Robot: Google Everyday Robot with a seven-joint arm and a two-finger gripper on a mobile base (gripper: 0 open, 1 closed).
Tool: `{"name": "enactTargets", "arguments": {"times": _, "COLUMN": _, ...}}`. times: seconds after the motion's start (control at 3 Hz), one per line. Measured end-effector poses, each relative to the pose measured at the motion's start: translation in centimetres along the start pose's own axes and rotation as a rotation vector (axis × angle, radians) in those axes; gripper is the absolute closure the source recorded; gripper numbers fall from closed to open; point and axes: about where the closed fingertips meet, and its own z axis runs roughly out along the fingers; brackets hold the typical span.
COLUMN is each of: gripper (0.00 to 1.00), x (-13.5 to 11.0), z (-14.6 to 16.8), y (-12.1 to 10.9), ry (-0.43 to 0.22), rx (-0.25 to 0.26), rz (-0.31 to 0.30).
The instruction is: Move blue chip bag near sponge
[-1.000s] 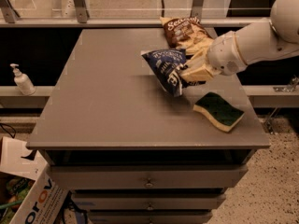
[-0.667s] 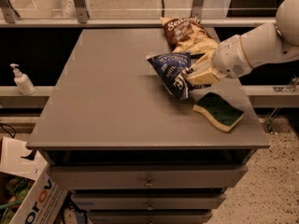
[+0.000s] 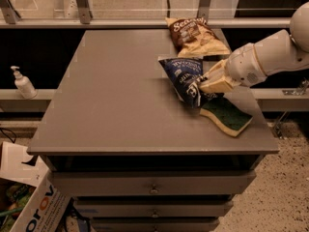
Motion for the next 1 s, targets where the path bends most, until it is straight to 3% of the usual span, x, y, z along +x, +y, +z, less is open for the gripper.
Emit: {"name": "enactTargets", "arguments": {"times": 1.0, "gripper": 0.14, "x": -0.18, "z": -0.94, "y": -0.59, "ry": 0.019, "rx": 0.002, "rz": -0.009}}
